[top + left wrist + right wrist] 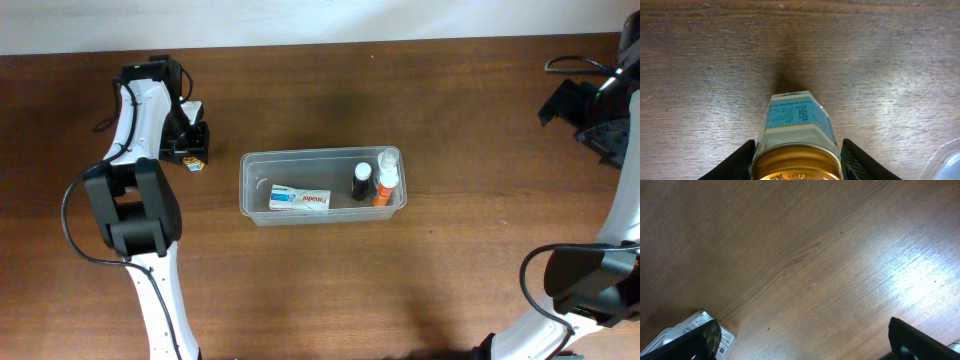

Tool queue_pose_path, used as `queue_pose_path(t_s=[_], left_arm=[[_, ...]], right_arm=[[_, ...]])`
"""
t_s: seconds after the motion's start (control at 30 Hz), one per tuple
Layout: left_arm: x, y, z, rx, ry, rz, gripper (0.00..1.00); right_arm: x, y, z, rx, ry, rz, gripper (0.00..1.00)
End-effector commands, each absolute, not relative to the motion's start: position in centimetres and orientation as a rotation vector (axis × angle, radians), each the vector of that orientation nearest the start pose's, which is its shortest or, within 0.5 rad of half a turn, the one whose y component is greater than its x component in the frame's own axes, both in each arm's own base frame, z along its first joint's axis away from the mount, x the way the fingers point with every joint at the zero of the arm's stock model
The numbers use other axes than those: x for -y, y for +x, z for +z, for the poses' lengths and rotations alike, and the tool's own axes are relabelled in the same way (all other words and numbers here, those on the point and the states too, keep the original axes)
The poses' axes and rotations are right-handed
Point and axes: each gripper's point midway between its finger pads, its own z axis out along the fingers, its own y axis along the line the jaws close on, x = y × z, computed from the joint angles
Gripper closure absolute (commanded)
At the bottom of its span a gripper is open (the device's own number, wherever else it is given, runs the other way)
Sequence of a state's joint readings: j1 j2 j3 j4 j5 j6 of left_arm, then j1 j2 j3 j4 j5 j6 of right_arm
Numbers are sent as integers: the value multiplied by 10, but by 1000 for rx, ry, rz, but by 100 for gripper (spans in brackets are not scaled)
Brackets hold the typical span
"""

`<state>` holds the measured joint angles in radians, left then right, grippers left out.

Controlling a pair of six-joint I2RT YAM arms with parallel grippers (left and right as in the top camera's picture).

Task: Pack container
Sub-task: 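Move left gripper to the small gold-lidded jar and grasp it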

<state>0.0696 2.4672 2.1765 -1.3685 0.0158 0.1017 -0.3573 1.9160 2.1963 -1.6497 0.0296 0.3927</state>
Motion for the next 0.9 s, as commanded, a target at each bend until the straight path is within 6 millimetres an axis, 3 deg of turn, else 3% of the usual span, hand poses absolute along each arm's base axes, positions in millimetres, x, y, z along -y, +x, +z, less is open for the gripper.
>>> queue_pose_path(t_s=[0.0,0.6,0.87], left_arm=[[-35,451,11,-3254,157,-10,46],[-36,466,10,-3192,198,1,48],[-35,462,9,-3208,199,-4,55]], right_arm=[[137,352,252,-2713,1079,-49,2],[137,352,252,-2713,1079,-49,2],[137,352,252,-2713,1079,-49,2]])
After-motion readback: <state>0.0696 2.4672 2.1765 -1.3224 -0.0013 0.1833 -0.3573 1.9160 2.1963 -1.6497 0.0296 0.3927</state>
